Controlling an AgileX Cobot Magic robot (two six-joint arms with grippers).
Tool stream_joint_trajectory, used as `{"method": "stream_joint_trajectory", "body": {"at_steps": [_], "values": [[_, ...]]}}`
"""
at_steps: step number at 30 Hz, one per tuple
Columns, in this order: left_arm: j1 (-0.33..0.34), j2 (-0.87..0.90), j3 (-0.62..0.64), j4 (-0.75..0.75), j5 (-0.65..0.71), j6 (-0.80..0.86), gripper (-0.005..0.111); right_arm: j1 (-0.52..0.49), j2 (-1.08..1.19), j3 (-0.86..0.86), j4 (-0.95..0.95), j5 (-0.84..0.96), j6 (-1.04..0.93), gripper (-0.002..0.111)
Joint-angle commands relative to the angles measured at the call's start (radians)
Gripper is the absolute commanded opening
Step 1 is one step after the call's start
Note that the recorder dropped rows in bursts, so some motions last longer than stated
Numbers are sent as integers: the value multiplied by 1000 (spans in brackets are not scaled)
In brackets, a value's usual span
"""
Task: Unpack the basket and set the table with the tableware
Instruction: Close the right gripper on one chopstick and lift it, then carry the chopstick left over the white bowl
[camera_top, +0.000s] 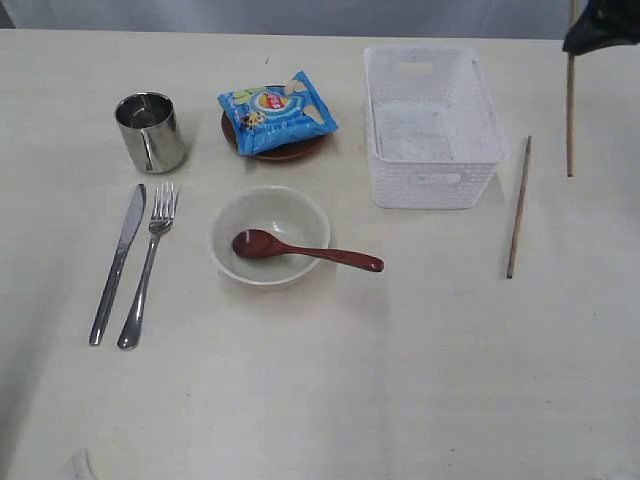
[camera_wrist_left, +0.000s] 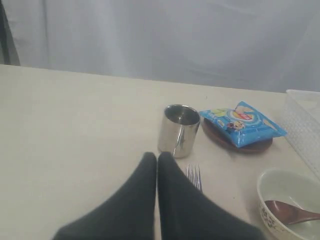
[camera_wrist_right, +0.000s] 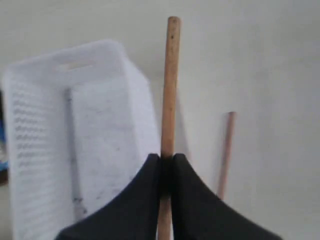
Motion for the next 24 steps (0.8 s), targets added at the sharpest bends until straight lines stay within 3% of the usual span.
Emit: {"method": "stream_joint_trajectory", "body": {"at_steps": [1, 13, 24], "values": [[0, -3, 6, -3, 1, -3, 0, 97, -41, -6, 100, 68, -81, 0], [0, -3, 6, -4, 1, -3, 0, 512, -32, -4, 100, 49, -29, 0], [0, -3, 6, -4, 1, -3, 0, 745, 125, -4, 114, -51, 49, 0]]}}
